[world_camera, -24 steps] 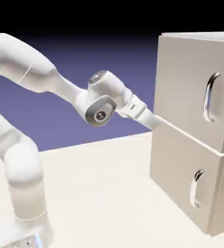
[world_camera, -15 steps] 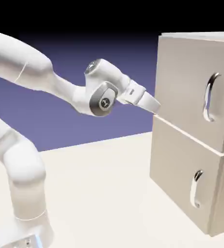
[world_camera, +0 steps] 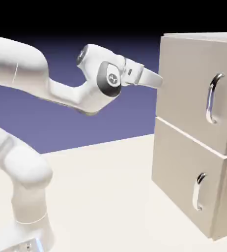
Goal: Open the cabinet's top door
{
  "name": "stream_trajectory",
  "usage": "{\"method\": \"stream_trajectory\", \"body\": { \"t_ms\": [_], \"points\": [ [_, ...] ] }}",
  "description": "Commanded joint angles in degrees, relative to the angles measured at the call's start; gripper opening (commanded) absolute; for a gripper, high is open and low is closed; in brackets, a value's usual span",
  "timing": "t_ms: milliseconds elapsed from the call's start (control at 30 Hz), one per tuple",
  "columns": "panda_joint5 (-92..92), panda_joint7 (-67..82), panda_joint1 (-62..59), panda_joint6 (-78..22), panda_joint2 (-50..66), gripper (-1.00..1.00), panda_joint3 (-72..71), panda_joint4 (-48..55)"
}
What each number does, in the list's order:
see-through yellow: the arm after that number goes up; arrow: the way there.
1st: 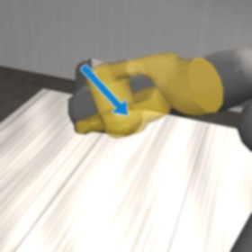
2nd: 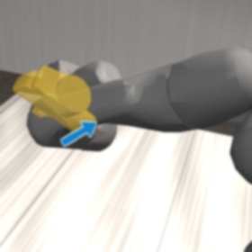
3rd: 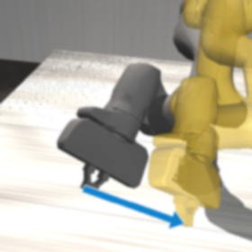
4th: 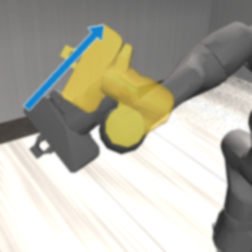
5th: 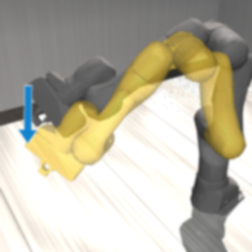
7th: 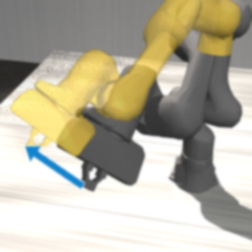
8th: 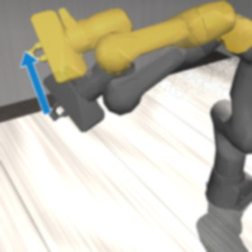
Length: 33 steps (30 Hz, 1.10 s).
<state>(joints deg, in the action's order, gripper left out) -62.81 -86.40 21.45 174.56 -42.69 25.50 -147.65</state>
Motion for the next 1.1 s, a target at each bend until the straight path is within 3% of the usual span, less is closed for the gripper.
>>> {"method": "stream_trajectory", "body": {
  "t_ms": [0, 1067],
  "points": [
    [-2.5, -1.75, 0.82, 0.02, -0.4, 0.0, 1.01, 0.53],
    [-82.23, -57.54, 27.18, 0.73, -13.13, 0.0, 33.39, 17.47]
  ]
}}
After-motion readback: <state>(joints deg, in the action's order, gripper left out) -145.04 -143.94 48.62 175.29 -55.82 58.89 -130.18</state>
